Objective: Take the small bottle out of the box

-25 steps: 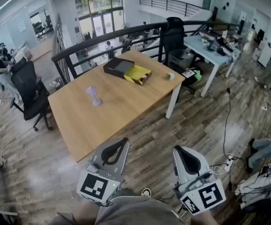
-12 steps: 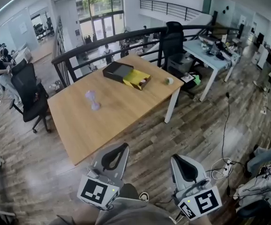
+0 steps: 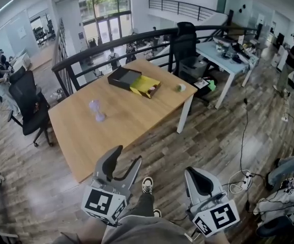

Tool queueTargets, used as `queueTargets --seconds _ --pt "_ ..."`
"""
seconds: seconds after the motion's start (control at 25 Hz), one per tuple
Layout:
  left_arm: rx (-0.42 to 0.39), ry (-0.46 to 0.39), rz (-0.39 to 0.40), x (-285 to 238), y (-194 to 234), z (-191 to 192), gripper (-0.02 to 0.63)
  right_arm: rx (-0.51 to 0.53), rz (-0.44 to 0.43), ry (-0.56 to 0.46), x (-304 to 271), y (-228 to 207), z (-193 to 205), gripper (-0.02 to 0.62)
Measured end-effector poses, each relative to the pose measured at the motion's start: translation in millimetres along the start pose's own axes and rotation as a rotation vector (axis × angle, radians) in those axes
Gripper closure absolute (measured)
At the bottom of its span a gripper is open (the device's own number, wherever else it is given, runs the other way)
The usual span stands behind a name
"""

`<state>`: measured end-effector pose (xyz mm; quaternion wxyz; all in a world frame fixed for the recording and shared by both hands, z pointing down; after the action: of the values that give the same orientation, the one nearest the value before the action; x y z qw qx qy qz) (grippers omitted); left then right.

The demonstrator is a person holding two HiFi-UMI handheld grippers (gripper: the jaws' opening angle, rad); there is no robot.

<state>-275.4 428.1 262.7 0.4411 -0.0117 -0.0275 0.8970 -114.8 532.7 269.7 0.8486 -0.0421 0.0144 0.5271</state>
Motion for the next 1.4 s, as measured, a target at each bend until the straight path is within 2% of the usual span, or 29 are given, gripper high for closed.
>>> queueTargets --seconds 0.16,0.44,0.76,1.04,1.4 --pt "0.043 -0.015 -0.005 -24 11 -1 0.377 -0.012 0.001 0.010 -18 -20 0 0.577" --pt "0.061 0.033 0.006 -96 33 10 0.377 -0.063 -0.016 0.031 -71 -74 -1 0.577" --pt "0.052 0.088 0.050 -209 67 19 0.377 -0.083 0.021 0.075 -147 -149 -10 0.577" --pt "0.044 0.132 0.083 -300 115 34 0.377 -0.080 0.055 0.126 -223 -203 -11 0.577" --pt "0.026 0.193 0.117 -380 152 66 0.377 -0.096 0.053 0.178 -300 -246 9 0.577"
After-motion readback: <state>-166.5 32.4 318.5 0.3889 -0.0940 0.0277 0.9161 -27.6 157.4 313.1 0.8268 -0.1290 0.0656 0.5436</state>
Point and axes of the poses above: the fingertips, and each gripper's own axes: x backward along the fingers, y to its left, z out of its underside, the point moved 3 cm from there along x, backward along the fingers, and after that the axes turned 12 degrees about -z, right-handed, at the moved point
